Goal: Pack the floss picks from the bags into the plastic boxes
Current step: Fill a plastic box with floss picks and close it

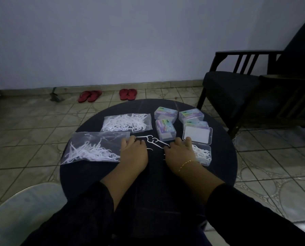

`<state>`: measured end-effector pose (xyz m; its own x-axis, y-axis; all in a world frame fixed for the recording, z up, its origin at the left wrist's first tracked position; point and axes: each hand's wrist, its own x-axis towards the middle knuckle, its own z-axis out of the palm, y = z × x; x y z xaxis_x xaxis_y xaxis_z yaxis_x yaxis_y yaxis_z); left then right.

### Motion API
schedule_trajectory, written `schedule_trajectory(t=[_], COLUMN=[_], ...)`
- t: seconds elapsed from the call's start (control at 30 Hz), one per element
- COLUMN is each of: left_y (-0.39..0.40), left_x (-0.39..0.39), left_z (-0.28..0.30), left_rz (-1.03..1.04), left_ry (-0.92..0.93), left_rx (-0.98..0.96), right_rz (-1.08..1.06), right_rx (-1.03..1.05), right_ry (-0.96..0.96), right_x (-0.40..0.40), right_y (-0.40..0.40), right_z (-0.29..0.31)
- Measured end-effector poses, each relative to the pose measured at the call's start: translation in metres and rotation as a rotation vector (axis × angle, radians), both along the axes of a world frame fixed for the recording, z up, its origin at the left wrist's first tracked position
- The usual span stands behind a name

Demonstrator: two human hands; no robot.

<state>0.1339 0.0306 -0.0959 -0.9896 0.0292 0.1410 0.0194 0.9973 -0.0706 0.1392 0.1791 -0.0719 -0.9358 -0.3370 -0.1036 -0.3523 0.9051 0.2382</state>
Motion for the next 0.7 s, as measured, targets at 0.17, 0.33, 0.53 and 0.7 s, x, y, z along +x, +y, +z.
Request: schedule_trajectory(t=[0.17, 0.33, 0.53, 0.7], left_y=[-0.006, -0.011, -0.014, -0.015], left_x=[0.007, 0.015, 0.028, 0.038], left_z=[-0.001, 0.002, 0.006, 0.011], left_rz=[-0.043, -0.063, -0.131, -0.177], left_ry=[0.069, 0.033, -0.010, -0.022], left_rx=[0.103, 0.202, 0.176, 0.192], right_rz=[0.043, 0.030, 0.022, 0.046], right_rx=[-0.120, -0.179, -0.156, -0.075], right_ry=[0.037, 0.030, -0.015, -0.116], right_x=[0.006, 0.013, 0.018, 0.022], right_y=[0.006, 0.007, 0.000, -0.002], right_z=[0.000, 0.000, 0.005, 0.010])
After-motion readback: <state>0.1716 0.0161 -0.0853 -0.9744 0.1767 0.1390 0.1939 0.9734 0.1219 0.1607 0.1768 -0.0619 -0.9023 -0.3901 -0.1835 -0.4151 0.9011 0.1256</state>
